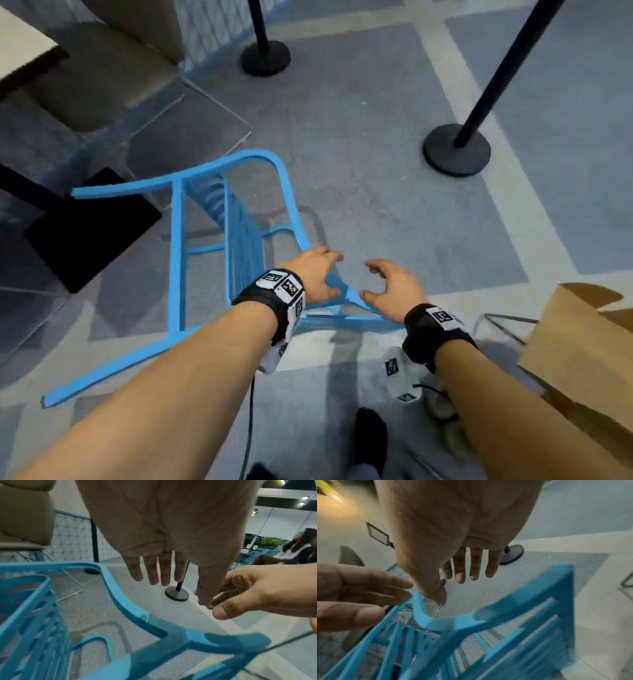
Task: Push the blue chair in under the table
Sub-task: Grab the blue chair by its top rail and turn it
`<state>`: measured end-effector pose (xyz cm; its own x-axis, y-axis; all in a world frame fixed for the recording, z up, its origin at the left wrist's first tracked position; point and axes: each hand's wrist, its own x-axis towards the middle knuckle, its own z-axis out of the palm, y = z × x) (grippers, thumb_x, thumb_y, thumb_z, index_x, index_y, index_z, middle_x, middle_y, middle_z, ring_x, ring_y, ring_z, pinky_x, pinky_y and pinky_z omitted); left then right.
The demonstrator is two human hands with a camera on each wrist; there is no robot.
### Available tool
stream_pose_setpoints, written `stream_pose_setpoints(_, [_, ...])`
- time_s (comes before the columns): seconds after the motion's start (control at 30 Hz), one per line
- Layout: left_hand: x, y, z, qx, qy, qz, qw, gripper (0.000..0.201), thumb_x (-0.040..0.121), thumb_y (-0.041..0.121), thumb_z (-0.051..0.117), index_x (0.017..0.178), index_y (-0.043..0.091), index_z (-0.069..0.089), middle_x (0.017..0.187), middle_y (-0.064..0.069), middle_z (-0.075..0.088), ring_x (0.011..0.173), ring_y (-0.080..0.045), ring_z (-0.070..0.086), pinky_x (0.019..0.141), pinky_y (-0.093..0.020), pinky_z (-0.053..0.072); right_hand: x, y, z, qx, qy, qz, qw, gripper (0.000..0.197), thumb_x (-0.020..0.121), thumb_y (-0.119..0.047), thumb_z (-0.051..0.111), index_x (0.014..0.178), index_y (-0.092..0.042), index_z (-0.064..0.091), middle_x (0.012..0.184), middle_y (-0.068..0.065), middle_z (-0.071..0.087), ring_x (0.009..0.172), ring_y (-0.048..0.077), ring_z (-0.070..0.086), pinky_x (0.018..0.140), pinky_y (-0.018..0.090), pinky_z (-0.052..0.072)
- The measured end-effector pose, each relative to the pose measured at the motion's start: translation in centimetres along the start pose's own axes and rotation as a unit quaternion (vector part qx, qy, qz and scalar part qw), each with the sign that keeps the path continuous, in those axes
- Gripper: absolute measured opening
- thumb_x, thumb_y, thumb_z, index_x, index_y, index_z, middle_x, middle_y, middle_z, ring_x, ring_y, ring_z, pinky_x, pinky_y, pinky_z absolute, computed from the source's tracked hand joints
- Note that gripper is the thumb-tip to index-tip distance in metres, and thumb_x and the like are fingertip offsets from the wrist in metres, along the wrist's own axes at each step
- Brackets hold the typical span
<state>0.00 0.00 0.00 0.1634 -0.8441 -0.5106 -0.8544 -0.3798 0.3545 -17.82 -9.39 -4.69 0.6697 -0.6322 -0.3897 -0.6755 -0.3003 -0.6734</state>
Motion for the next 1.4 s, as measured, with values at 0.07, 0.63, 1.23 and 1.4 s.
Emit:
stream_pose_setpoints(0.07, [2.2, 0.7, 2.3, 0.035, -0.009, 0.012, 0.999, 0.073, 0.083, 0.038, 0.071, 0.145, 0.014, 0.041, 0.138, -0.012, 0.050, 0.125, -0.033, 0.051, 0.102, -0.046, 0.045, 0.6, 2.4, 0.9, 0.007, -0.016, 0.026, 1.000, 0.067, 0.080, -0.026, 0.082, 0.139, -0.014, 0.053, 0.135, 0.008, 0.060, 0.123, 0.023, 0.056, 0.099, 0.028, 0.039])
stream_pose_setpoints(0.63, [9.8, 5.7, 12.6, 0.220, -0.112, -0.008, 0.969, 0.048, 0.084, 0.062, 0.061, 0.108, 0.021, 0.066, 0.107, -0.004, 0.069, 0.100, -0.028, 0.066, 0.080, -0.036, 0.043, -0.1, 12.7, 1.4, -0.181, -0.081, 0.051, 0.979, 0.037, 0.077, -0.055, 0.077, 0.109, -0.037, 0.070, 0.105, -0.001, 0.072, 0.098, 0.028, 0.066, 0.081, 0.040, 0.055])
stream_pose_setpoints(1.23, [-10.9, 2.0, -9.9, 0.072, 0.091, -0.110, 0.987, 0.046, 0.081, 0.065, 0.060, 0.098, 0.023, 0.068, 0.098, -0.013, 0.072, 0.097, -0.038, 0.065, 0.076, -0.041, 0.051, -4.9, -15.0, -10.3, -0.064, -0.016, -0.223, 0.973, 0.049, 0.061, -0.064, 0.083, 0.102, -0.038, 0.074, 0.089, -0.010, 0.077, 0.085, 0.011, 0.069, 0.078, 0.031, 0.054])
stream_pose_setpoints(1.4, [-22.0, -1.0, -10.9, -0.034, 0.170, -0.173, 0.969, 0.032, 0.084, 0.058, 0.062, 0.079, 0.027, 0.056, 0.084, -0.007, 0.071, 0.085, -0.033, 0.065, 0.067, -0.037, 0.051, -8.2, -22.9, -7.3, -0.021, -0.015, -0.342, 0.939, 0.044, 0.061, -0.060, 0.086, 0.090, -0.030, 0.072, 0.084, -0.011, 0.066, 0.080, 0.009, 0.064, 0.074, 0.022, 0.050])
